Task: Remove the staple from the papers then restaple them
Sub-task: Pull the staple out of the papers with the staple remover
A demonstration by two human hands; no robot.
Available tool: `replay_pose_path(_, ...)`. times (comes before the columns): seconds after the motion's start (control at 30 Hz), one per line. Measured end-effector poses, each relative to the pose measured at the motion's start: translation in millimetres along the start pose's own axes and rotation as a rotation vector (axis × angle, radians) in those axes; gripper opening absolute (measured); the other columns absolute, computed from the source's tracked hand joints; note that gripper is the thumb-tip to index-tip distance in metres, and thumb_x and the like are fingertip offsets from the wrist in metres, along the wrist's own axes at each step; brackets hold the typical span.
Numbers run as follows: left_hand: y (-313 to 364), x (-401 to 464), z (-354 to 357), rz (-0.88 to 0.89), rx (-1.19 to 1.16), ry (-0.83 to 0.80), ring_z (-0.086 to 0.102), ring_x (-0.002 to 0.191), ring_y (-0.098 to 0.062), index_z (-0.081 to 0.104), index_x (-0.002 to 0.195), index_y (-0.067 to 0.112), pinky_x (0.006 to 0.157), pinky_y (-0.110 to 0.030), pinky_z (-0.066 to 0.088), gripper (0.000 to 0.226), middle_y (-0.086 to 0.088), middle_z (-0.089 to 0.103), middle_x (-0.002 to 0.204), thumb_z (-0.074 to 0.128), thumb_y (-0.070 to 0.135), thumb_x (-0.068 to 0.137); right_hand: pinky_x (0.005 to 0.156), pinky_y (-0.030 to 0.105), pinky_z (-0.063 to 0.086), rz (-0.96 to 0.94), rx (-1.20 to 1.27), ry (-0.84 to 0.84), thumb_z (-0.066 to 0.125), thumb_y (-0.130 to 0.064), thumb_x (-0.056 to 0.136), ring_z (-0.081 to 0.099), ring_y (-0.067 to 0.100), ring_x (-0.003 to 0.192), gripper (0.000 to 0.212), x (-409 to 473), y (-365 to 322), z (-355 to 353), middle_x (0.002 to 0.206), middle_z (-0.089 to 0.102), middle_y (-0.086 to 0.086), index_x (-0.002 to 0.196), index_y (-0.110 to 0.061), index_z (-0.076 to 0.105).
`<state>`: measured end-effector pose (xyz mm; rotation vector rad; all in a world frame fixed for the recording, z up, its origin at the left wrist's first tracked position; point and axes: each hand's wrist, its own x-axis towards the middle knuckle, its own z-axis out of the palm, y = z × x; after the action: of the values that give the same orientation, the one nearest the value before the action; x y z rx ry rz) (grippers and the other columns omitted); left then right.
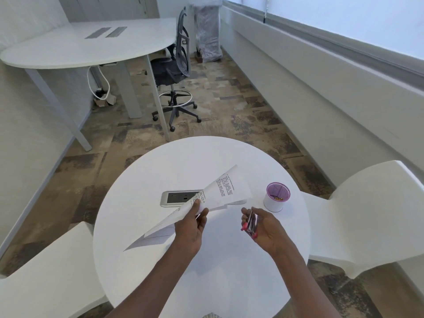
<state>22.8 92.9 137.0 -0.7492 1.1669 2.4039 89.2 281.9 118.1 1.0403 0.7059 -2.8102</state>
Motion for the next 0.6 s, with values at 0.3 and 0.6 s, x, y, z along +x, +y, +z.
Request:
replay_pose_path(0.3,12,5,5,0.017,-0.100,-0.023,0.072,0.083,-0.022,0.057,0.128,0.001,0.062,-0.024,0.061,0.039,-0.019,0.067,0.123,0.068,0.010,0.092,0.082,0.045,0.062,-0.044,0.087,-0.101,0.046,-0.008,0.102,0.068,0.038,0.088,0.014,-23,16,43,0.090,0.072,0.025,0.108,0.003,0.054)
replay_pose_path(0.6,16,-6,13,0.159,0.236,-0.094,0.073,0.070,-0.009,0.065,0.112,0.026,0.062,-0.025,0.053,0.021,0.006,0.073,0.107,0.069,0.031,0.091,0.054,0.029,0.052,-0.626,-0.859,-0.029,0.059,-0.028,0.097,0.059,0.017,0.056,0.020,-26,27,59,0.079,0.072,0.006,0.093,-0.012,0.069)
